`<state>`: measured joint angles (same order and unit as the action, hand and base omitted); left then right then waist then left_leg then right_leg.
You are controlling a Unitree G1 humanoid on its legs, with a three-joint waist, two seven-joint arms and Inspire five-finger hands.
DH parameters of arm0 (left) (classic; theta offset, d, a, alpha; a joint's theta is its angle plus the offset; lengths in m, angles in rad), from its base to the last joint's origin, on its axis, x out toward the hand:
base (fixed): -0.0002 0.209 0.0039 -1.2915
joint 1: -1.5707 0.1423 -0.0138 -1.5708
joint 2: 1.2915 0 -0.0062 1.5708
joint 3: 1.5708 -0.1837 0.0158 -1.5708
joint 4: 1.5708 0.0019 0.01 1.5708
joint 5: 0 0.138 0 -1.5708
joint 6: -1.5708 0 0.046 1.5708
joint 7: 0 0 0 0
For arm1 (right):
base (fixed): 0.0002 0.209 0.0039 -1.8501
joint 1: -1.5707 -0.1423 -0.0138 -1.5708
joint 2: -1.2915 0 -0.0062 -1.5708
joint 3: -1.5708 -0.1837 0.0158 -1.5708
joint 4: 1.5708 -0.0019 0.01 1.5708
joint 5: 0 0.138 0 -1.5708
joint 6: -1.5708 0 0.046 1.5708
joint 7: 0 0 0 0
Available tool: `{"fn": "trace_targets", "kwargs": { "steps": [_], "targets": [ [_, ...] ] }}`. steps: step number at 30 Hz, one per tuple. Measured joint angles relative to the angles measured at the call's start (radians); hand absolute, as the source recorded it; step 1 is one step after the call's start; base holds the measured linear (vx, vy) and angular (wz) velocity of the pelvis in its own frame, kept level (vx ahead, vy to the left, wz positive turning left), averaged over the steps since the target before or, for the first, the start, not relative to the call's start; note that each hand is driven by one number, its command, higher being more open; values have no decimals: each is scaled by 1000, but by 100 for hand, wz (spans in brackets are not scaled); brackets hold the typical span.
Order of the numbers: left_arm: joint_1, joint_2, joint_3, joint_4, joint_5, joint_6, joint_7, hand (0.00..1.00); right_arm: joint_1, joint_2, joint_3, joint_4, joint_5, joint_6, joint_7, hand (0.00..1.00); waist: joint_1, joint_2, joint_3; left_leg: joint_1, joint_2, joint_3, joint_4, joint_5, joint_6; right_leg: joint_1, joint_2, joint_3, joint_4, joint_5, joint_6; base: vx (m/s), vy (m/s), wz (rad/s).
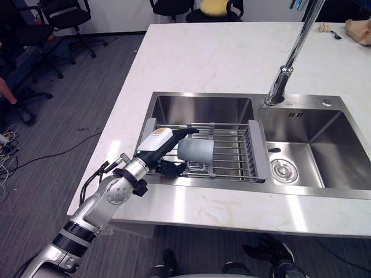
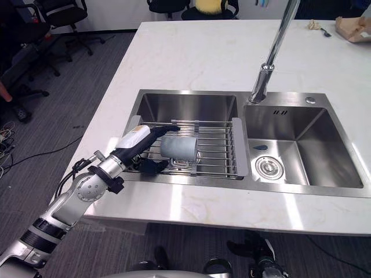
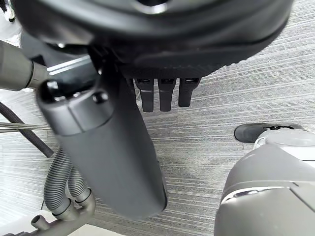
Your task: Walk over to the sink, pick up the cup, carry it to the dishwasher, place the cup inside the dishwasher, then close the dishwasher door
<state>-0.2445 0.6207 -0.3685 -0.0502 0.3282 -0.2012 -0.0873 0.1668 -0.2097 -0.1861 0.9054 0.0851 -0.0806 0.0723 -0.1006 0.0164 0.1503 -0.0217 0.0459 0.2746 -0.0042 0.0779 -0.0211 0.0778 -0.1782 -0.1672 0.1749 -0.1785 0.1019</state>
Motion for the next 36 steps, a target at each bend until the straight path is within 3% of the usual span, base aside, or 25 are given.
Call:
{"fn": "trace_targets", "kwargs": {
  "steps": [5, 22, 23, 30, 36],
  "targets": [
    [-8, -29, -30, 4, 76, 8, 14, 90, 2, 11, 1, 12, 0, 4, 0, 90, -10, 4, -4, 35, -9, -7, -84, 54, 4, 0, 3, -11, -6, 4, 2, -65, 19, 3],
    [-186, -47, -76, 276, 239, 86, 16, 90, -2, 19, 2, -1, 2, 10, 1, 90, -53, 7, -4, 27, -11, -6, -84, 48, -2, 6, 5, -2, -58, 24, 10, 17, 8, -2],
    [-192, -47, -81, 287, 246, 86, 16, 30, -3, 19, 2, -2, 2, 10, 1, 90, -54, 8, -3, 27, -11, -6, -84, 48, -2, 7, 5, -2, -58, 24, 10, 51, -6, -3],
    [-280, -46, -119, 336, 292, 87, 9, 30, -28, 19, 8, -9, 3, 10, 1, 90, -64, 24, 16, 27, -8, -3, -85, 47, -3, 11, 8, 1, -74, 38, 6, -3, 6, -2],
    [-292, -46, -121, 336, 288, 84, 1, 30, -31, 21, 17, -9, 4, 10, 0, 90, -76, 25, 27, 27, -7, -3, -89, 45, -4, 12, 9, 3, -85, 45, 9, -30, 23, -2]
  ]
}}
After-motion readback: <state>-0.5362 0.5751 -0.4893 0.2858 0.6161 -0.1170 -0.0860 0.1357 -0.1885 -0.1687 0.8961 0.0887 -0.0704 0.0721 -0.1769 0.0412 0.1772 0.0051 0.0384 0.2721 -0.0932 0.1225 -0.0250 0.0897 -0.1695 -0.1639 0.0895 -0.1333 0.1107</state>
